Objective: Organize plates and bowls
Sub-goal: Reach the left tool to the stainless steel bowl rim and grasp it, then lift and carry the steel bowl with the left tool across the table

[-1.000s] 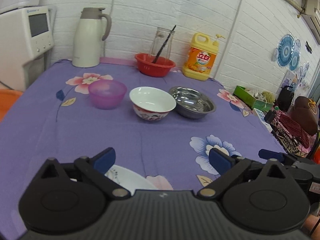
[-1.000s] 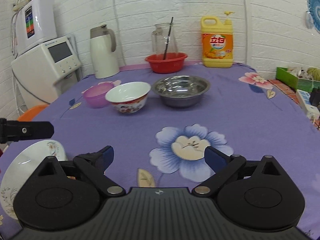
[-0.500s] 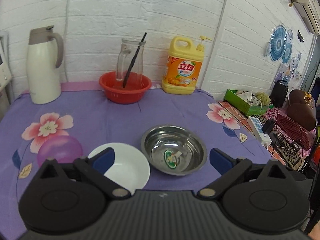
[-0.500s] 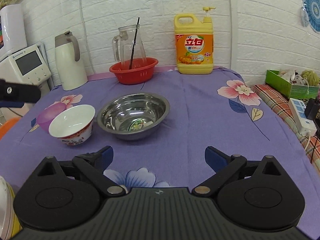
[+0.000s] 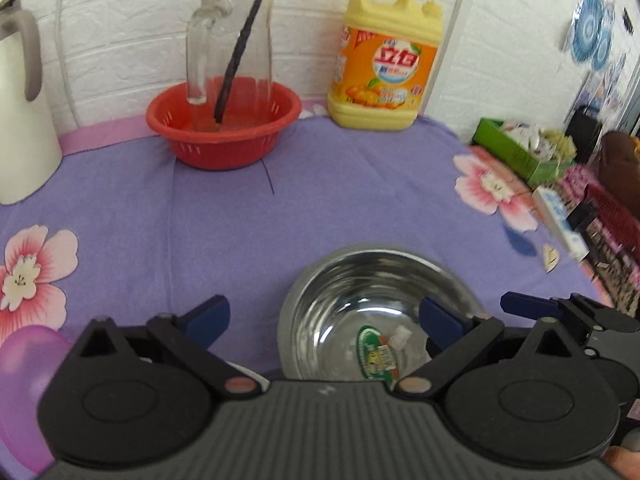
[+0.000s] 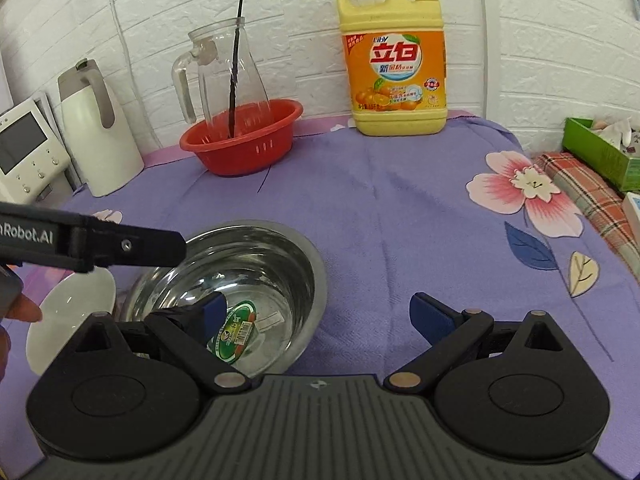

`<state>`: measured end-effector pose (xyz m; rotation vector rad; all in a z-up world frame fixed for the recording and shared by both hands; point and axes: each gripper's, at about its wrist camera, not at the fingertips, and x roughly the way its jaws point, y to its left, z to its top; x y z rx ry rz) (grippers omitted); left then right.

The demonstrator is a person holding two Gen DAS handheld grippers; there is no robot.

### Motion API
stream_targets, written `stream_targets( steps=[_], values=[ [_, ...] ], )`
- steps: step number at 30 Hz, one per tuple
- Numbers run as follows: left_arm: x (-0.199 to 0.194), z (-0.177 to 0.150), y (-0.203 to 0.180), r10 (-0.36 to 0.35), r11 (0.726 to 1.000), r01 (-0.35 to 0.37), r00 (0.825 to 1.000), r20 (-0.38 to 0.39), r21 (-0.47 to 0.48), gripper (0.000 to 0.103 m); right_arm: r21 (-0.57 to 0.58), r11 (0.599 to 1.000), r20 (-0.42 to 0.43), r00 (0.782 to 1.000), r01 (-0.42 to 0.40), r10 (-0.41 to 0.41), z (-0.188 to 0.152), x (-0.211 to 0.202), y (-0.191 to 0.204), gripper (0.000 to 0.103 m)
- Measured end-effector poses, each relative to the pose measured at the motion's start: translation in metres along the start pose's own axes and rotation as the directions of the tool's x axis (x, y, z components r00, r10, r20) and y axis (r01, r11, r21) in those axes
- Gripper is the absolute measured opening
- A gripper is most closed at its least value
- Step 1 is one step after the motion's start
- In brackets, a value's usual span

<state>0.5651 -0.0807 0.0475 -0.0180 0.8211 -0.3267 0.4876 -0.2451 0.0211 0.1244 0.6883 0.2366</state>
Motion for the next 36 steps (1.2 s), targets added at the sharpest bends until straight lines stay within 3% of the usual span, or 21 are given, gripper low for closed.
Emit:
stream_targets(
  steps=[6,17,20,23,24,29,36],
  values=[
    [0.024,0.004,-0.001,-0.01,0.999,0.011,0.999,-0.034,0.03,0.099,-0.029,0.999,-0.042,0.999,0.015,-0.016,-0.007,0.01,0.0,0.103],
    [0.042,0.002,-0.01,-0.014,0.998,0.017,0.998,-0.059,0.062,0.097,-0.056,0.998,-0.037,0.999,-0.005,0.003,-0.009,0.016,0.007,0.103],
    [0.046,0.001,-0.013,-0.011,0.997,0.017,0.997,-0.07,0.081,0.085,-0.063,0.998,-0.036,0.999,-0.006,0.004,-0.011,0.018,0.008,0.103],
    [0.053,-0.003,-0.017,-0.003,0.996,0.012,0.995,-0.101,0.091,0.063,-0.085,0.996,-0.029,1.0,-0.002,-0.001,-0.013,0.018,0.011,0.103],
    [0.054,-0.005,-0.018,-0.003,0.996,0.013,0.995,-0.104,0.093,0.043,-0.1,0.995,-0.027,1.0,-0.001,-0.002,-0.014,0.019,0.013,0.103],
    [0.048,-0.005,-0.031,0.011,0.991,0.001,0.996,-0.088,0.131,0.039,-0.175,0.984,-0.028,1.0,-0.008,0.003,-0.018,0.02,0.027,0.103],
    [0.043,-0.002,-0.029,0.004,0.993,0.005,0.997,-0.081,0.116,0.038,-0.109,0.992,-0.034,0.998,-0.059,0.056,-0.013,0.015,0.022,0.103]
  ],
)
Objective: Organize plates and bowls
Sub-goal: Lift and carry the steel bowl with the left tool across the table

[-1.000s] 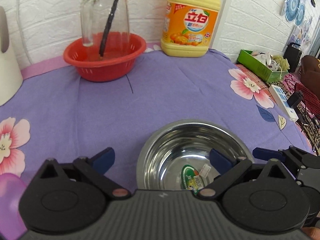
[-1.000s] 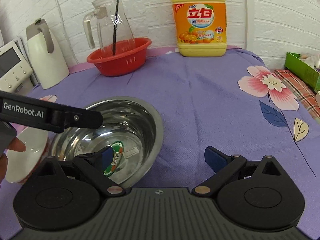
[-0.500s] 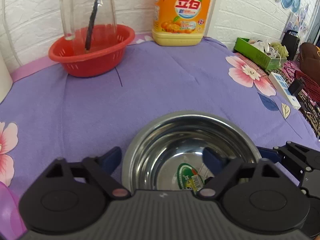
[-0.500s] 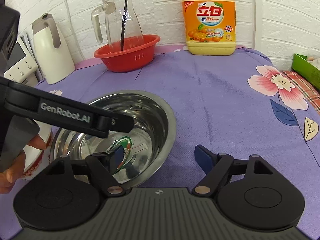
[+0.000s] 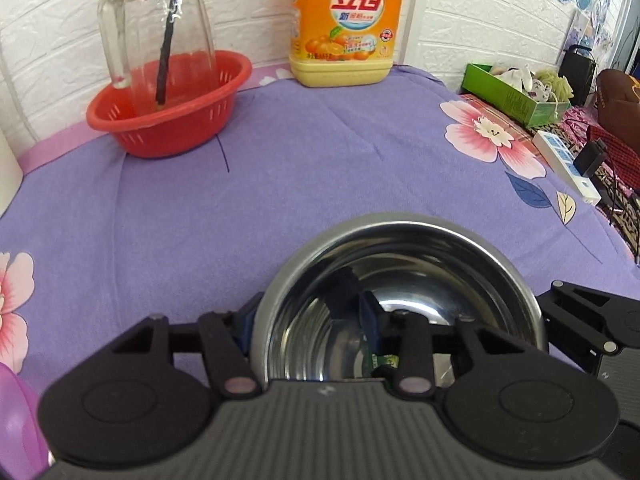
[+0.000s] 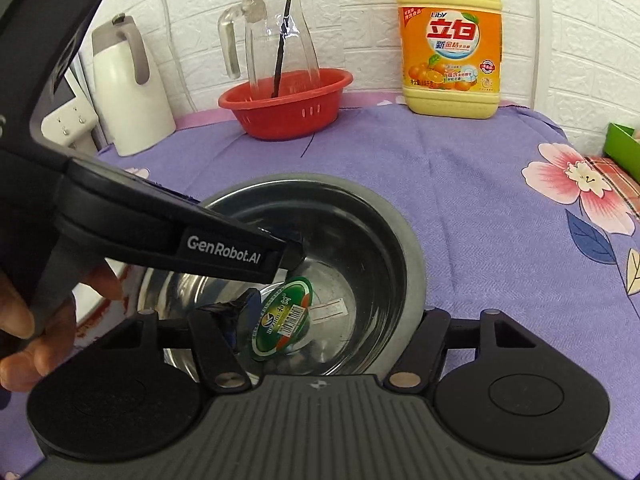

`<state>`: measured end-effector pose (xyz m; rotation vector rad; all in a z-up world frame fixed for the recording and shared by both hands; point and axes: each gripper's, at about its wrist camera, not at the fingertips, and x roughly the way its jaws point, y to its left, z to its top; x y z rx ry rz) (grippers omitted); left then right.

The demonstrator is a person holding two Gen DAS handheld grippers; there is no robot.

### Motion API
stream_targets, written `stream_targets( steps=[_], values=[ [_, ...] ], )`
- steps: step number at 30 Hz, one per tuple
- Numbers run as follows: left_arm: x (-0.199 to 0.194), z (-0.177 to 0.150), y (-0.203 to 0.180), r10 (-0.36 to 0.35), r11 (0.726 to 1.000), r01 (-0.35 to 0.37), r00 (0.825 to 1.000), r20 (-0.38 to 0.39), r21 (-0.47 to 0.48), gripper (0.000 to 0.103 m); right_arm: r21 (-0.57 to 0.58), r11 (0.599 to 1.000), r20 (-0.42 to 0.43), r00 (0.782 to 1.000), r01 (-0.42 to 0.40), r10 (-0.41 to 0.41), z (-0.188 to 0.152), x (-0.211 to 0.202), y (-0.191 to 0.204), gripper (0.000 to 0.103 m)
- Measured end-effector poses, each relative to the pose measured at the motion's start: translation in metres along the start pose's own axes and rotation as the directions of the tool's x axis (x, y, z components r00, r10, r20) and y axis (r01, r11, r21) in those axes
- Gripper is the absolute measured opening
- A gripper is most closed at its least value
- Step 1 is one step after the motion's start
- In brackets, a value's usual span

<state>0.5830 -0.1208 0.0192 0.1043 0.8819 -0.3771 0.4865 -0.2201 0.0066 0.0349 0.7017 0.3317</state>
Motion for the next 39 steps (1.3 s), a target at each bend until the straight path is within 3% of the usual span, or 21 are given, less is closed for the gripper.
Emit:
stream_targets(
  steps=[10,16,29,39],
  values=[
    [-0.005,-0.004,-0.007,-0.014,1.0,0.014,1.0,-0.02,-0.015,0.038,0.015,1.0,-0.025,1.0,0.01,-0.01,-0.001,-0.002,0.0,0.103],
    [-0.028,-0.02,-0.029,-0.035,0.999,0.035,0.999,-0.021,0.017,0.039,0.044,0.999,-0.04,0.999,0.014,-0.013,-0.011,-0.028,-0.002,0.103],
    [-0.102,-0.114,-0.086,-0.084,0.996,0.085,0.996,-0.028,0.032,0.041,0.067,0.996,-0.06,0.997,0.058,-0.054,-0.082,-0.121,0.016,0.103],
    [-0.142,-0.183,-0.091,-0.104,0.995,0.104,0.994,-0.031,0.002,0.041,0.08,0.996,-0.065,0.997,0.033,-0.028,-0.129,-0.159,0.046,0.103]
  ],
)
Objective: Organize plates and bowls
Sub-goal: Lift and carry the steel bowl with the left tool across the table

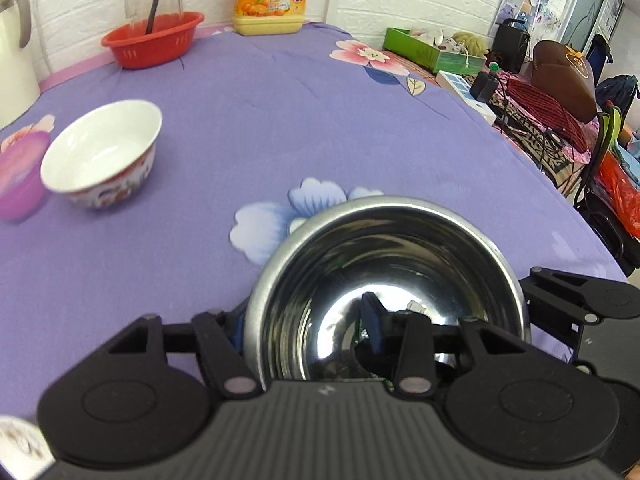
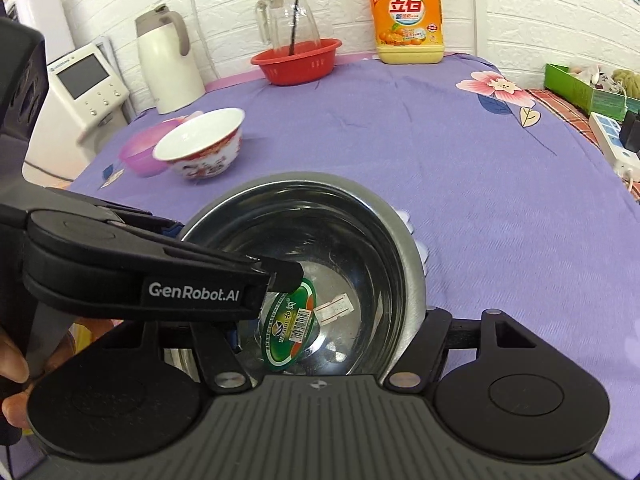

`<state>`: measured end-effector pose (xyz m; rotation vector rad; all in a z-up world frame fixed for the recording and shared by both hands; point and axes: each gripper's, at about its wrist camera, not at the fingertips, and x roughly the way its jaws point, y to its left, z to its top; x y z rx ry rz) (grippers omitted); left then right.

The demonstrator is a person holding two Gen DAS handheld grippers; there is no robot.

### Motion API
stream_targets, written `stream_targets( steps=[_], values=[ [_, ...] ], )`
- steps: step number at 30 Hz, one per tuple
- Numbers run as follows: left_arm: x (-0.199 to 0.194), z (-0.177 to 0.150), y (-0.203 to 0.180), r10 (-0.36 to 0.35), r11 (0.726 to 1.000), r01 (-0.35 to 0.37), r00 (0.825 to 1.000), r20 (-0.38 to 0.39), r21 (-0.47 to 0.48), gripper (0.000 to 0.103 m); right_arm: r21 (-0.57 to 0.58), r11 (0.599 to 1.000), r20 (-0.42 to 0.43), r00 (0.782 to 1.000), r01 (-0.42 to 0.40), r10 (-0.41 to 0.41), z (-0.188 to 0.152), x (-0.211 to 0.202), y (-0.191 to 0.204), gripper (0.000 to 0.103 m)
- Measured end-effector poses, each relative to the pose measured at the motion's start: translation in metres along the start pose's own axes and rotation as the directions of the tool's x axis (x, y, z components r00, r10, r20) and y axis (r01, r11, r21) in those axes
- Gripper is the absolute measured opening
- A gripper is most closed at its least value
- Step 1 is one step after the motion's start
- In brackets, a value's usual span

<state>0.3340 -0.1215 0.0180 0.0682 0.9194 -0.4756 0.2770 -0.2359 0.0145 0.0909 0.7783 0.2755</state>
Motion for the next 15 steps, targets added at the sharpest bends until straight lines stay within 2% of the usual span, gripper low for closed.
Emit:
stream_targets(
  steps=[9,11,12,13,15],
  values=[
    [-0.012,-0.032,-0.008,-0.037,0.999,0.037,0.999,-0.006,0.029,0.044,-0.028,1.0,-0.007,1.0,0.002,-0.002,-0.032,-0.019,0.013,0.103],
    [-0.012,-0.035,-0.01,-0.027,0.999,0.026,1.0,0.011,0.037,0.047,-0.032,0.999,0.001,1.0,0.001,-0.001,-0.035,-0.019,0.013,0.103],
    [-0.011,-0.036,-0.011,-0.019,0.999,0.018,1.0,0.02,0.037,0.051,-0.033,0.999,0.005,1.0,0.001,0.0,-0.035,-0.019,0.013,0.103],
    [-0.01,-0.036,-0.012,-0.016,0.999,0.015,1.0,0.025,0.033,0.06,-0.038,0.999,0.007,1.0,0.001,-0.001,-0.036,-0.018,0.013,0.103],
    [-0.011,-0.036,-0.012,0.008,1.0,-0.009,0.999,0.04,0.02,0.065,-0.031,0.999,0.009,1.0,-0.006,0.006,-0.034,-0.017,0.013,0.103]
  ],
)
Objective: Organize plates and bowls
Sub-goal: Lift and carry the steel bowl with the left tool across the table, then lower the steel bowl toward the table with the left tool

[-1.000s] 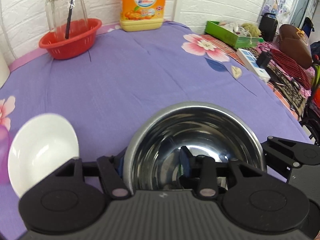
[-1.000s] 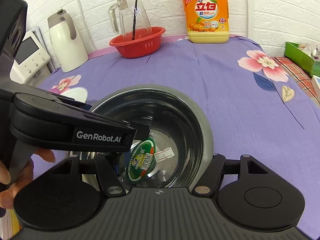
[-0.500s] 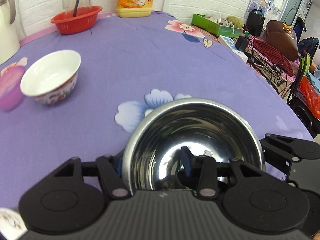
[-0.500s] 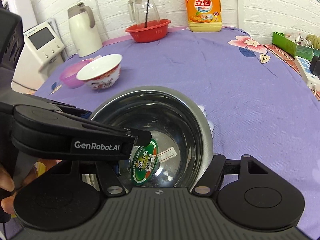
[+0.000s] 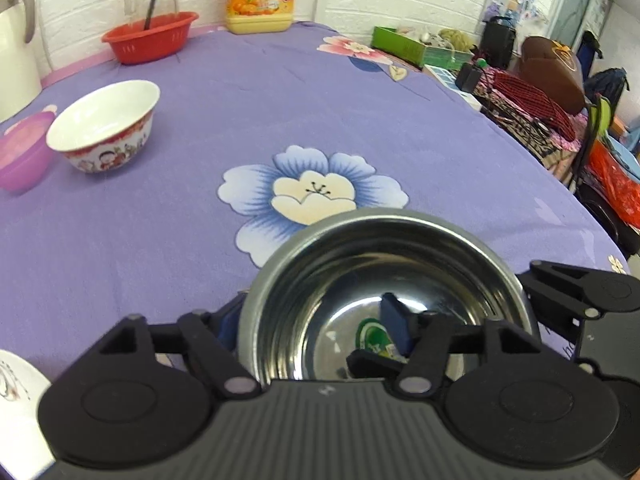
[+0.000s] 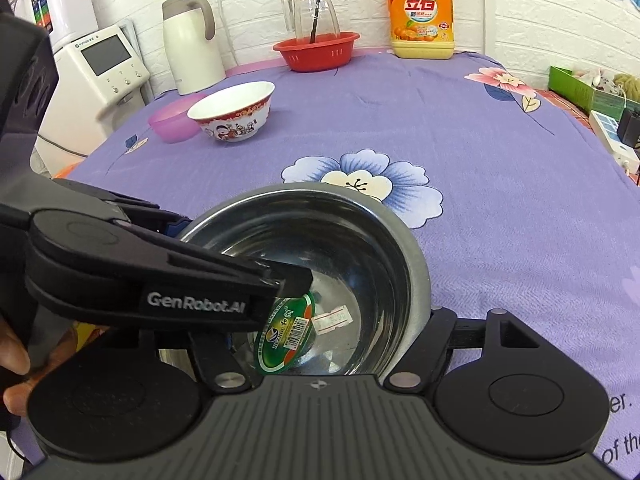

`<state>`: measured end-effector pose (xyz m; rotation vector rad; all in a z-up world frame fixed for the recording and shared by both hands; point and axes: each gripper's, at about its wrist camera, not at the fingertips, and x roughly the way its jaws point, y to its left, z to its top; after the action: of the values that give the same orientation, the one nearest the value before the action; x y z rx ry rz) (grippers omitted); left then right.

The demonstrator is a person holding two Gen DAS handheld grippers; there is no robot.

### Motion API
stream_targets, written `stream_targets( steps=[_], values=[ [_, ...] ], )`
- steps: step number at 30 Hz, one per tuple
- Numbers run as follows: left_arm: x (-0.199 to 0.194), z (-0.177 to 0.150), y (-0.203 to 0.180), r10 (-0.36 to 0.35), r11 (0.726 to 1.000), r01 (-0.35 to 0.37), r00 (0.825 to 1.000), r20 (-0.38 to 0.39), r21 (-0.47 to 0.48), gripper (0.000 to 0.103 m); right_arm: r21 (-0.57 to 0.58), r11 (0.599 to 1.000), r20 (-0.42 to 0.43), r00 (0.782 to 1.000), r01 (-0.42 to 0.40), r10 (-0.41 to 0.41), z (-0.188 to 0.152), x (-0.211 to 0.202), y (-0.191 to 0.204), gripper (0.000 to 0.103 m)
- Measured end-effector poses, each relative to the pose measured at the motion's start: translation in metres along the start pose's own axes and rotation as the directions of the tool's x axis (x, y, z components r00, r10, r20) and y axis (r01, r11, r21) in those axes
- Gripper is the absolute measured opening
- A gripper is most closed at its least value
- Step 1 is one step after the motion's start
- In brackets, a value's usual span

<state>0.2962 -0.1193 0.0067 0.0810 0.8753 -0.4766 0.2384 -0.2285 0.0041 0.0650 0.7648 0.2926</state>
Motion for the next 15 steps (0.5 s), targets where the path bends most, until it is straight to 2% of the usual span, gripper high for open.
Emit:
stream_targets(
  steps=[2,4,9,15],
  values=[
    [-0.008,0.0,0.0,0.034,0.999,-0.034,0.999,0.03,0.001,0.072,0.045,0.999,0.006,1.0,-0.03,0.029,0.001,-0.002,-0.007,0.103],
    [-0.022,0.001,0.0,0.072,0.997,-0.072,0.994,0.077,-0.007,0.076,0.086,0.996,0.024,0.999,-0.025,0.023,0.002,-0.01,-0.014,0.103],
    [-0.052,0.011,-0.001,0.112,0.993,-0.115,0.976,0.188,0.006,0.076,0.092,0.996,0.121,0.992,0.012,-0.023,0.007,-0.041,-0.026,0.103],
    [-0.063,0.023,0.006,0.102,0.995,-0.103,0.971,0.218,-0.004,0.076,0.116,0.993,0.144,0.989,0.007,-0.024,0.022,-0.04,-0.036,0.103]
  ],
)
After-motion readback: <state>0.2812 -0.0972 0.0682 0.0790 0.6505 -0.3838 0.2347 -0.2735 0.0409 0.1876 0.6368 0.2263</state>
